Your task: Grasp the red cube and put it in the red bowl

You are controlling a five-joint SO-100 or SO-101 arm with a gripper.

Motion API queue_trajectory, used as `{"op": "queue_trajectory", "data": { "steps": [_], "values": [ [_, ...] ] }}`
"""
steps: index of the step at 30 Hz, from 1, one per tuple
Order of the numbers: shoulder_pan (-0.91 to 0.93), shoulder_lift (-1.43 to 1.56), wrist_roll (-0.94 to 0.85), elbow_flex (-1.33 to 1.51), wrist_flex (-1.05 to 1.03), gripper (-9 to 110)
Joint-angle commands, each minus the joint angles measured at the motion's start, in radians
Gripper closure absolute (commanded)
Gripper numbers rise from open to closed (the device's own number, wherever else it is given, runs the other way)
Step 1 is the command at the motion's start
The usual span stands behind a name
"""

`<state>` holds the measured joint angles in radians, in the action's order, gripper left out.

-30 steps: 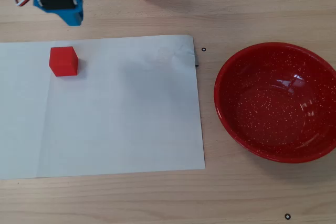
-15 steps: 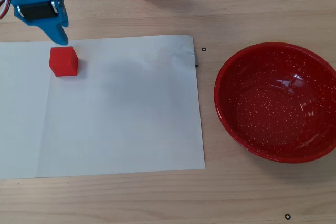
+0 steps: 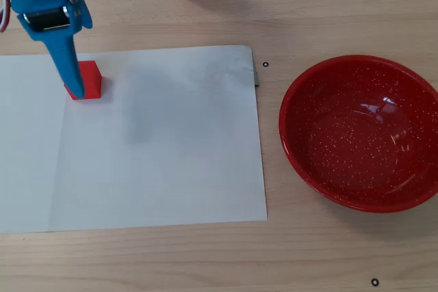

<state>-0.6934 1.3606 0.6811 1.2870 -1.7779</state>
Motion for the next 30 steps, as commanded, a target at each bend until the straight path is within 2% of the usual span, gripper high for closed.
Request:
{"op": "queue_trajectory", "data": {
  "steps": [1, 9, 30],
  "values": [
    [-0.026, 0.06, 0.008, -0.002, 0.034, 38],
    [-0.04, 0.049, 0.037, 0.044, 0.118, 32],
    [-0.052, -0.026, 0.072, 0.106, 0.272, 32]
  ]
}}
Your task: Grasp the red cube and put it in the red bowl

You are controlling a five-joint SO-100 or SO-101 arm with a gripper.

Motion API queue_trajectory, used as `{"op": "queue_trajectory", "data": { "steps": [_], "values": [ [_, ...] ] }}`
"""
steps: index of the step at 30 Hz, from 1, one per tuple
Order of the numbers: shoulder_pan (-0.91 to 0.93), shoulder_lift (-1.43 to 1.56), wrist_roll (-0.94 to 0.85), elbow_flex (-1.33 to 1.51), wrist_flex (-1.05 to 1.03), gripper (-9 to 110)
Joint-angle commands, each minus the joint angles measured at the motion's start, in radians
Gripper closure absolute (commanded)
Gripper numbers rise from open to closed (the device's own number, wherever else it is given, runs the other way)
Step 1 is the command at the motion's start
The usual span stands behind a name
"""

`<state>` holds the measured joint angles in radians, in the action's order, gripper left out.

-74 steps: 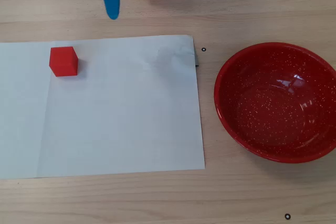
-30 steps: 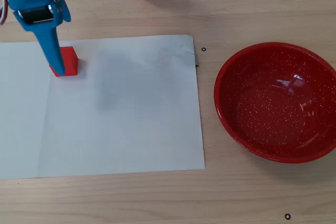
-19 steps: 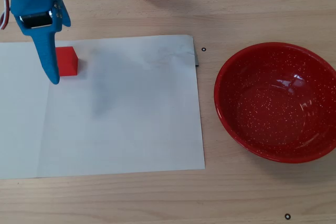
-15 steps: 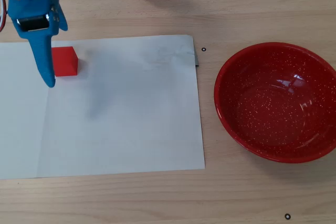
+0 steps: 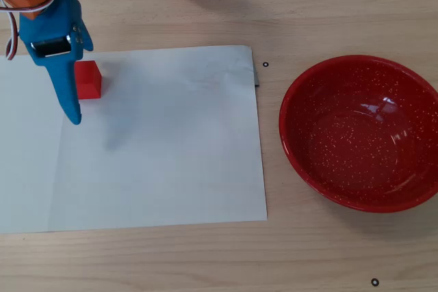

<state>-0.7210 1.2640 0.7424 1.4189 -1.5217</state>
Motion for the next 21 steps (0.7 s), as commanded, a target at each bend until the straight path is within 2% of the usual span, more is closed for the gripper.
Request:
{"op": "queue_trajectory", "data": {
  "steps": [1, 21],
  "values": [
    [-0.023, 0.066, 0.009, -0.023, 0.023, 32],
    [0.0, 0.006, 0.0, 0.025, 0.155, 32]
  ]
}}
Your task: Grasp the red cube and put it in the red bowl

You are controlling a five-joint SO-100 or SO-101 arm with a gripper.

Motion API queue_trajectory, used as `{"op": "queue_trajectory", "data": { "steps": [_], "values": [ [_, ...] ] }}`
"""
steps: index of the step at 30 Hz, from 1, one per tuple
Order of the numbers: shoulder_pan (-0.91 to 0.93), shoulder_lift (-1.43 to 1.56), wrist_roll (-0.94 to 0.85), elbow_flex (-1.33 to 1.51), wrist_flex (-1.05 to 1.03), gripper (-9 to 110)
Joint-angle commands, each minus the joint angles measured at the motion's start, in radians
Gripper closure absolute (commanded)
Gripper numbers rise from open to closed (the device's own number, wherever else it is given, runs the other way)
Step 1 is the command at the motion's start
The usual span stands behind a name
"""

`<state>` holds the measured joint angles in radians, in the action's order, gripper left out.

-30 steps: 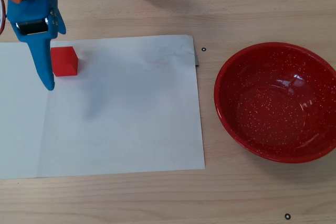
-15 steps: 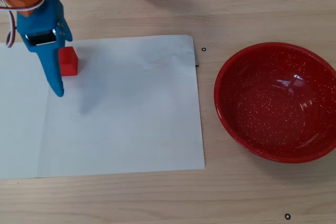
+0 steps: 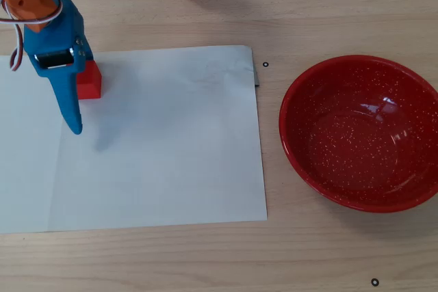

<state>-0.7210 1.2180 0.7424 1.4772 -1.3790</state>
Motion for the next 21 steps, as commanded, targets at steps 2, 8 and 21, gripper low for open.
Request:
{"op": "queue_trajectory", "data": {
  "steps": [2, 8, 21],
  "values": [
    [0.005, 0.049, -0.003, -0.034, 0.012, 32],
    [0.012, 0.044, -0.017, -0.032, 0.018, 33],
    [0.025, 0.046, -0.046, -0.034, 0.029, 44]
  ]
}}
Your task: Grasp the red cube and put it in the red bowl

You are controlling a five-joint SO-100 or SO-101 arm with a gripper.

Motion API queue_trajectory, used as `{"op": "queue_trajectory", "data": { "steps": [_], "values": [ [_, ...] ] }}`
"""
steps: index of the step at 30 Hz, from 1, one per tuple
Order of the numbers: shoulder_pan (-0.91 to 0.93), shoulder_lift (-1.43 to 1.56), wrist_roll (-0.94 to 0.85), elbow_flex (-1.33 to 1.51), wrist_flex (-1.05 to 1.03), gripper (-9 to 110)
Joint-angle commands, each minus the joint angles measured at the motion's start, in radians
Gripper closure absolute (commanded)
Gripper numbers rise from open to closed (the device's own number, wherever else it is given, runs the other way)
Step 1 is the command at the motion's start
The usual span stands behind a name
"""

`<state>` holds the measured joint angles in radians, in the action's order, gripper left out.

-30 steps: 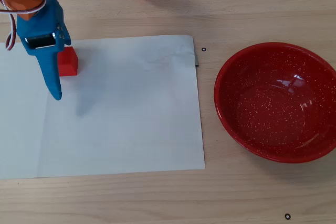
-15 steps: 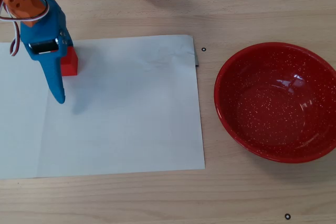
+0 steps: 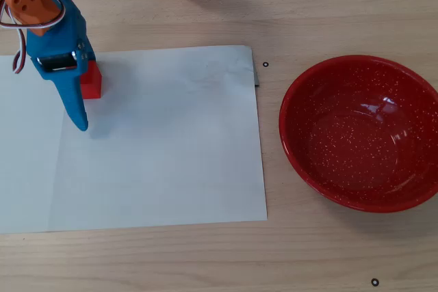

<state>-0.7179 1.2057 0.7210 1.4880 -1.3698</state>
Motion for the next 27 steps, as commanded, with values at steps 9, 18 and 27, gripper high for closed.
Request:
{"op": "queue_trajectory", "data": {
  "steps": [9, 18, 27],
  "values": [
    [0.009, 0.06, -0.02, -0.046, 0.029, 51],
    [0.003, 0.069, -0.005, -0.046, 0.029, 60],
    [0.002, 0.083, 0.015, -0.046, 0.028, 72]
  ]
}}
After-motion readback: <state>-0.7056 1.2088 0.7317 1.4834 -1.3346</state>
